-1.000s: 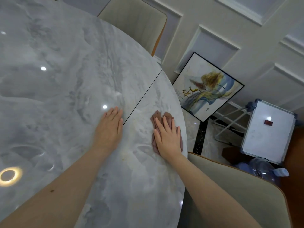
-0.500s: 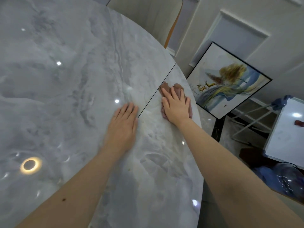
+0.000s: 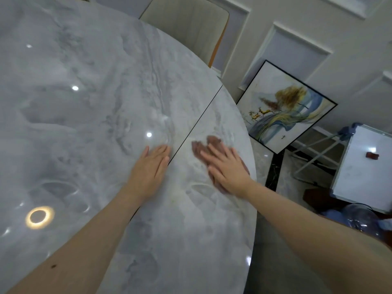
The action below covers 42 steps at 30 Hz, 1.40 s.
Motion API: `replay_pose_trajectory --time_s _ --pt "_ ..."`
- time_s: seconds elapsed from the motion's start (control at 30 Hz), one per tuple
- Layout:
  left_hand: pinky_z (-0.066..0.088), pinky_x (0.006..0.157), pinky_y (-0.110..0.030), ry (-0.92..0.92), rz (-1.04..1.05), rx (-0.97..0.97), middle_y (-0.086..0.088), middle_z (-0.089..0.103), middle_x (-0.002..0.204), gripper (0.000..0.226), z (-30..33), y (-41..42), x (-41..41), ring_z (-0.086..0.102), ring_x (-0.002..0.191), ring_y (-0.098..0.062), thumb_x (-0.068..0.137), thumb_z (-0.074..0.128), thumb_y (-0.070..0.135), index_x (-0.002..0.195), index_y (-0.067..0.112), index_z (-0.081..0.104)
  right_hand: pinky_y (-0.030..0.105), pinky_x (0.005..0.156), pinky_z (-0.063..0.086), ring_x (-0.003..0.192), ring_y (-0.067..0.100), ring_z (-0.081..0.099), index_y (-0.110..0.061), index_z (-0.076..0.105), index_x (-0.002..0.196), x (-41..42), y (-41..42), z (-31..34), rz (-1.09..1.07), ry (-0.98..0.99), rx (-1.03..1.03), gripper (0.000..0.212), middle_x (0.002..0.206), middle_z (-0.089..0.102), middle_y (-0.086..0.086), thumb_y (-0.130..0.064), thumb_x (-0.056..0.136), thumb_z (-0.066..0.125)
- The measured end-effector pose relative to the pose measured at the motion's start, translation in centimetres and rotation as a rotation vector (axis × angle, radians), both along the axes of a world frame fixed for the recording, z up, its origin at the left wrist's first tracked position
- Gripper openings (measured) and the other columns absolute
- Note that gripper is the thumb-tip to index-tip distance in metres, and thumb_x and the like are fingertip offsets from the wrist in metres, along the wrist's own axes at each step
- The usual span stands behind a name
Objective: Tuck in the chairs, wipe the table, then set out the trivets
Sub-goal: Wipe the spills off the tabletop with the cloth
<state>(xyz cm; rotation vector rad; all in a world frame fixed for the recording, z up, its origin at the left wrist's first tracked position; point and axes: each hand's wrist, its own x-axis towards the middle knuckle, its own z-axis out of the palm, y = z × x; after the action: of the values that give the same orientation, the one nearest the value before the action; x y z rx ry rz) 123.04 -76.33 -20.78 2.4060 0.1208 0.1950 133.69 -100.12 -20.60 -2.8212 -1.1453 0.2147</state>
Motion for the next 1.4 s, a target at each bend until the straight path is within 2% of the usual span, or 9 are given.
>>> replay_pose_trajectory --time_s 0.17,0.33,0.5,0.67,0.77,0.9,1.03,1.17,1.4 --pt "0.004 0.116 -0.029 0.0 0.063 0.092 -0.004 0.037 0.149 0.073 -1.1 0.8 -4.2 0.028 0.141 -0.016 0.089 0.005 0.045 0.141 0.006 0.04 0.055 0.115 -0.001 0.147 0.026 -0.002 -0.044 0.023 0.146 -2.1 7.7 -0.6 -0.338 -0.003 0.05 0.049 0.159 0.015 -0.008 -0.049 0.097 0.022" --pt "0.009 0.117 -0.031 -0.016 0.158 0.054 -0.006 0.039 0.148 0.068 -1.5 1.5 -7.8 0.031 0.14 -0.017 0.093 0.008 0.041 0.14 0.007 0.042 0.059 0.114 0.005 0.147 0.032 0.008 -0.04 0.033 0.144 -12.8 9.4 -1.0 -0.074 -0.023 0.115 0.054 0.157 0.025 -0.006 -0.049 0.092 0.022" --pt "0.014 0.115 -0.032 -0.029 0.129 0.124 -0.011 0.045 0.143 0.06 -1.6 0.5 -11.4 0.039 0.135 -0.025 0.097 0.015 0.034 0.135 0.001 0.048 0.052 0.116 -0.003 0.148 0.024 0.002 -0.043 0.022 0.147 -16.6 3.5 -1.3 0.206 -0.017 0.037 0.05 0.158 0.016 -0.012 -0.048 0.098 0.028" --pt "0.01 0.116 -0.029 -0.029 0.129 0.119 -0.008 0.042 0.146 0.061 -2.3 -0.4 -13.4 0.032 0.139 -0.021 0.097 0.013 0.035 0.137 0.003 0.045 0.055 0.115 0.003 0.148 0.022 -0.002 -0.046 0.019 0.147 -11.6 4.4 -0.6 -0.256 -0.002 0.034 0.056 0.159 0.014 -0.011 -0.054 0.091 0.012" --pt "0.009 0.116 -0.024 -0.059 0.145 0.014 -0.003 0.037 0.148 0.063 -1.9 -0.3 -13.3 0.028 0.14 -0.012 0.096 0.011 0.038 0.141 0.006 0.041 0.058 0.114 -0.004 0.147 0.025 -0.006 -0.047 0.016 0.147 -13.0 8.6 -0.6 -0.386 0.042 0.044 0.051 0.16 0.01 -0.01 -0.049 0.097 0.023" --pt "0.009 0.116 -0.023 -0.073 0.116 -0.067 -0.001 0.034 0.15 0.063 -1.3 0.0 -13.5 0.027 0.139 -0.006 0.096 0.011 0.039 0.143 0.007 0.037 0.061 0.114 0.003 0.148 0.03 0.001 -0.042 0.025 0.147 -20.3 8.5 -0.5 -0.051 0.009 0.088 0.053 0.158 0.02 -0.008 -0.048 0.094 0.024" --pt "0.012 0.115 -0.034 -0.011 0.059 0.17 -0.009 0.041 0.146 0.07 -1.4 -0.5 -13.6 0.034 0.138 -0.023 0.099 0.005 0.046 0.14 0.004 0.042 0.05 0.117 -0.011 0.148 0.02 -0.009 -0.045 0.015 0.148 -22.7 1.4 -0.1 0.174 0.034 0.001 0.049 0.159 0.008 -0.013 -0.046 0.1 0.027" --pt "0.008 0.115 -0.036 0.023 0.002 0.273 -0.006 0.035 0.15 0.074 -1.4 -1.7 -13.0 0.034 0.138 -0.023 0.097 -0.006 0.048 0.143 0.011 0.039 0.05 0.117 0.0 0.147 0.017 -0.007 -0.047 0.017 0.147 -15.6 -1.9 -0.1 -0.199 0.023 0.027 0.049 0.158 0.012 -0.013 -0.048 0.098 0.022" --pt "0.0 0.118 -0.038 0.057 0.095 0.245 0.004 0.019 0.156 0.069 -2.1 -2.8 -10.3 0.015 0.145 -0.015 0.091 -0.002 0.048 0.148 0.021 0.027 0.052 0.117 -0.005 0.147 0.027 -0.005 -0.039 0.017 0.149 -8.9 0.1 -0.7 -0.786 0.007 0.046 0.049 0.16 0.009 -0.004 -0.042 0.101 0.025"
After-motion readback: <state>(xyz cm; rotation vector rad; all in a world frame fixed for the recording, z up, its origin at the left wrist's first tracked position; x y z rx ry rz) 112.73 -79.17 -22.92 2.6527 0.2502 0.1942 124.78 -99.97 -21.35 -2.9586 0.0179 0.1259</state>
